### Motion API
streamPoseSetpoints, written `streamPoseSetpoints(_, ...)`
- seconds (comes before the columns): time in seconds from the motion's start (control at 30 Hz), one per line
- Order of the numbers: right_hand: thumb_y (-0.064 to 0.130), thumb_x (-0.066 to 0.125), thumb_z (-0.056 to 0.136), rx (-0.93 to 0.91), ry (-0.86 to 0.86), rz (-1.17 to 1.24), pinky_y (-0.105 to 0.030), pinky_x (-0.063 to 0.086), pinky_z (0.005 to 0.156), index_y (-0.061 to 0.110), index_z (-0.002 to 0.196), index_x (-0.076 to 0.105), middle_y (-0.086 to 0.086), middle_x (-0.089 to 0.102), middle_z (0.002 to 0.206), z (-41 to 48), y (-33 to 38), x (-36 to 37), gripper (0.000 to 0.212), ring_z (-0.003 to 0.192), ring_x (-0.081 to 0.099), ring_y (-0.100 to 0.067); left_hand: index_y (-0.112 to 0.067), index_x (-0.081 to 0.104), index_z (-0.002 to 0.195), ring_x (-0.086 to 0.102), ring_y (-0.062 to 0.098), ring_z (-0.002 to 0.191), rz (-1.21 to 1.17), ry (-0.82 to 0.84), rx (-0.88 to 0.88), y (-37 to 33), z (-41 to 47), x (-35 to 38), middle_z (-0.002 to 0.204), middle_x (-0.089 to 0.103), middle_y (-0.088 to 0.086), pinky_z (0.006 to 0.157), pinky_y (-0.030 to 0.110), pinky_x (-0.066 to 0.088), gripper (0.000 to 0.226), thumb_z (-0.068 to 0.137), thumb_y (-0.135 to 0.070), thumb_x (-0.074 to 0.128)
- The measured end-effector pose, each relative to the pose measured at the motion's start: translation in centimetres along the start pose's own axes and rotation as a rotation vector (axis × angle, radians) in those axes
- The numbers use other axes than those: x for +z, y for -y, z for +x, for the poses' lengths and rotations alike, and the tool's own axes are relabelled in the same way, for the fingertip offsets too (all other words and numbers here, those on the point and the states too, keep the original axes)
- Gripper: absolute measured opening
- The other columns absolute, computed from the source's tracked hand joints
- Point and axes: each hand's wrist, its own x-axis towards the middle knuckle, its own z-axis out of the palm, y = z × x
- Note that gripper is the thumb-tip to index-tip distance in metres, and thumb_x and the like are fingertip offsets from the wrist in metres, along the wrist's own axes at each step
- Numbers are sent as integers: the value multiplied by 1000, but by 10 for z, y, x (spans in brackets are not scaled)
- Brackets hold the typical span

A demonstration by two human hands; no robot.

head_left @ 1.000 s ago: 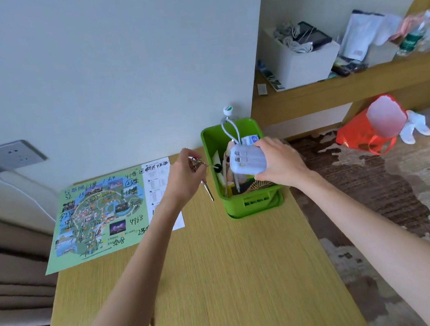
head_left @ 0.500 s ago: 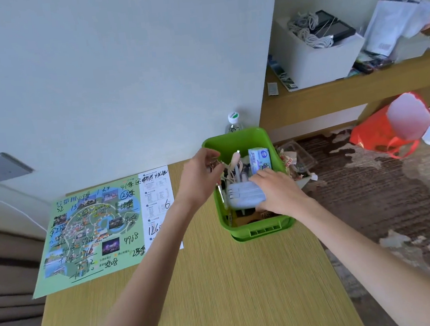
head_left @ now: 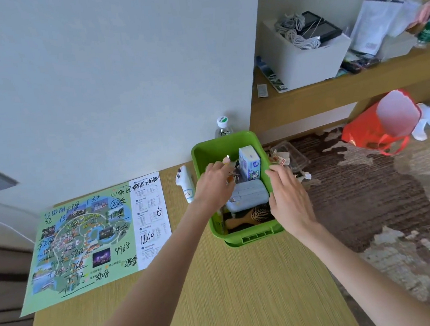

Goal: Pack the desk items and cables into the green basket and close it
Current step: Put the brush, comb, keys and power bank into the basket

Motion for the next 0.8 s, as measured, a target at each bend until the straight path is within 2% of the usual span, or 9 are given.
streamPoseSetpoints(0.07,6,65,83,-42,4,-2,-36,37,111,5,130,51,-7,47,136,0,4,0,50,129,44,-22,-21,55,130,49,19,113,-85,-94,-12,7,-14,-9,123,55,0,82,33,47,35,95,-22,55)
streamPoseSetpoints(0.17,7,64,84,-139,-18,68,-36,43,104,8,124,56,-5,50,132,-10,26,0,41,123,48,-21,-24,62,116,57,16,99,-247,-280,-92,27,-48,-21,114,60,-6,70,30,46,25,94,-19,54)
streamPoseSetpoints(0.27,9,63,85,-256,-23,202,-33,48,93,10,118,59,-2,53,124,-27,60,7,33,113,54,-18,-23,63,105,61,7,88,-394,-409,-253,56,-100,-26,104,63,-9,71,31,52,17,92,-17,56)
streamPoseSetpoints(0.33,12,62,88,-326,1,256,-31,48,91,11,117,59,0,53,123,-41,81,15,29,110,54,-16,-20,63,104,62,9,87,-402,-425,-389,81,-141,-21,102,64,-7,72,32,53,14,91,-16,59)
streamPoseSetpoints(0.43,12,63,88,-364,37,281,-31,49,93,11,116,60,-1,53,125,-59,98,26,29,111,55,-16,-17,60,112,62,17,95,-315,-311,-648,119,-206,-2,109,63,1,73,34,52,23,90,-25,64)
streamPoseSetpoints(0.57,6,62,88,-331,64,295,-28,53,91,7,118,59,-4,49,130,-64,103,32,30,119,52,-18,-16,47,128,45,29,121,-185,63,-960,147,-272,26,129,48,12,90,43,46,57,85,-47,67)
streamPoseSetpoints(0.63,1,60,88,-328,75,291,-28,55,86,6,119,59,-4,48,132,-64,104,32,31,120,52,-19,-13,40,134,39,32,126,-172,209,-1027,152,-292,37,133,41,16,95,44,43,71,82,-53,68)
streamPoseSetpoints(0.7,-4,60,87,-330,79,288,-30,56,84,5,118,59,-5,47,133,-64,105,31,33,119,53,-21,-10,35,136,40,33,126,-181,281,-1057,154,-303,47,134,40,18,96,43,43,78,81,-53,69)
streamPoseSetpoints(0.8,-6,60,86,-328,77,289,-32,56,82,4,117,59,-7,47,134,-65,106,32,33,115,54,-22,-10,38,127,55,30,109,-209,287,-1070,151,-311,58,124,50,15,89,41,51,62,84,-41,69)
